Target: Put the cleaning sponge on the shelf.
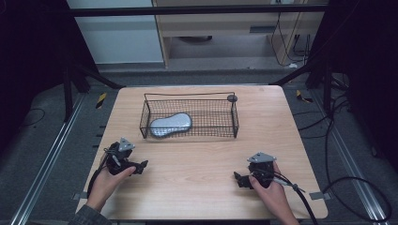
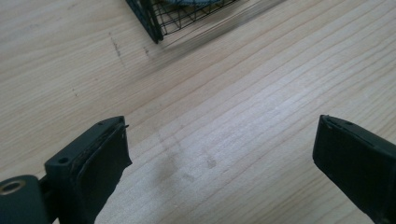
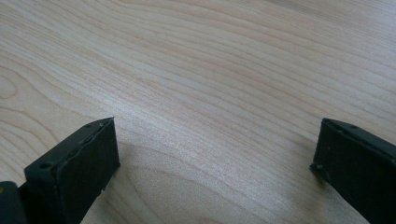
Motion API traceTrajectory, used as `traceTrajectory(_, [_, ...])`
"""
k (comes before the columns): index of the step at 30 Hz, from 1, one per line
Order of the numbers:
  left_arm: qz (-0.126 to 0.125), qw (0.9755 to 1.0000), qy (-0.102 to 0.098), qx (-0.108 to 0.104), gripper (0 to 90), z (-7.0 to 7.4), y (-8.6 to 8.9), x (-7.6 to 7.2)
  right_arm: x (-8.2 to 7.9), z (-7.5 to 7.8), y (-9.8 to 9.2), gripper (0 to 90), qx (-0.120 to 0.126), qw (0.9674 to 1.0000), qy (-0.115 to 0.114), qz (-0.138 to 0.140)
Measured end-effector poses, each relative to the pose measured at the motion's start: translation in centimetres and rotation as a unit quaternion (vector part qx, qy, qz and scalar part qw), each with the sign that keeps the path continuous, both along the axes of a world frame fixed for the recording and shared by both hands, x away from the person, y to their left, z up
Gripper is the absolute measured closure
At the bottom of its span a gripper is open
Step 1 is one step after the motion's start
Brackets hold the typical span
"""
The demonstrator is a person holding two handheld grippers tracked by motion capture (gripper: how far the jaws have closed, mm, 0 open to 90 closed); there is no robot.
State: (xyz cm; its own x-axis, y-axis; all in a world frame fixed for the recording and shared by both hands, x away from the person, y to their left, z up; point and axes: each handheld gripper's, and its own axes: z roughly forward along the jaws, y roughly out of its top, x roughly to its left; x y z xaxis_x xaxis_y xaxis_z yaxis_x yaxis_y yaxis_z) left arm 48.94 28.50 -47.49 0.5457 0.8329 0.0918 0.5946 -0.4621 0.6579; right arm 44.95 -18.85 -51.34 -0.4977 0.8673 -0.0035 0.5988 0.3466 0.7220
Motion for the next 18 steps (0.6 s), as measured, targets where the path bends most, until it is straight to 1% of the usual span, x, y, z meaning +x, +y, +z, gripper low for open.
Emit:
traceTrajectory(6, [0.019, 0.9998, 0.001, -0.003, 3.3, -0.6, 0.9, 0.6, 0.0, 0.0, 0.0, 0.4, 0.000, 1.0000, 0.000, -0.001])
traceTrajectory(10, [0.028, 0.9996, 0.001, -0.006, 3.3, -1.0, 1.5, 1.1, 0.0, 0.0, 0.0, 0.4, 0.000, 1.0000, 0.000, 0.000])
traceTrajectory(18, [0.044, 0.9990, 0.005, -0.006, 3.3, -1.8, 2.3, 1.8, 0.0, 0.0, 0.0, 0.4, 0.000, 1.0000, 0.000, -0.001])
